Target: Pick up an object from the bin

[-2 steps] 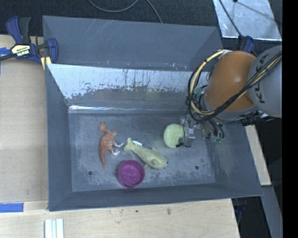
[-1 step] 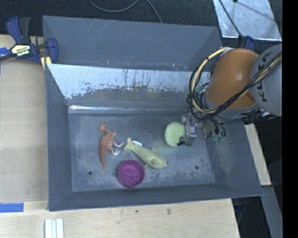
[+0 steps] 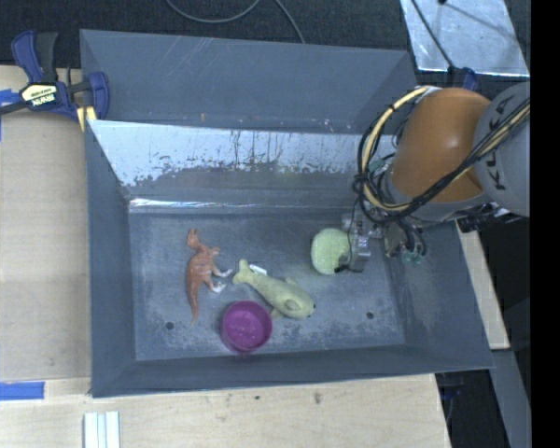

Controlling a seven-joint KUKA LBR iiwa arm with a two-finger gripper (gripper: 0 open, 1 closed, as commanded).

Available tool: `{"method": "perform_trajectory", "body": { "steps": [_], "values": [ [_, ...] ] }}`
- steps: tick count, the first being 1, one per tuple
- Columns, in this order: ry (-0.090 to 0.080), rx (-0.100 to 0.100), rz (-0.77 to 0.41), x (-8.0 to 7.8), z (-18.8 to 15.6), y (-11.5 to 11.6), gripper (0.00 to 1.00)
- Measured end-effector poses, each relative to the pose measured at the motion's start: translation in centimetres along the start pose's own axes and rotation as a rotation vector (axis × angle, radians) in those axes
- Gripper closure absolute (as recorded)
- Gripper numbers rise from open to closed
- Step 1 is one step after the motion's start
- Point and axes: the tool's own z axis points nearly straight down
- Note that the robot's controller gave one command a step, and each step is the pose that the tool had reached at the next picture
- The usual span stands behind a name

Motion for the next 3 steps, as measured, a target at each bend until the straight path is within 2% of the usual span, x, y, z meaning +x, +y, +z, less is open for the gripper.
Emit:
{"method": "perform_trajectory", "body": {
  "steps": [2,3],
  "values": [
    [0.0,0.0,-0.001,-0.1,-1.2,0.0,1.0],
    [0.006,0.0,-0.001,0.0,-2.1,0.0,1.0]
  ]
}}
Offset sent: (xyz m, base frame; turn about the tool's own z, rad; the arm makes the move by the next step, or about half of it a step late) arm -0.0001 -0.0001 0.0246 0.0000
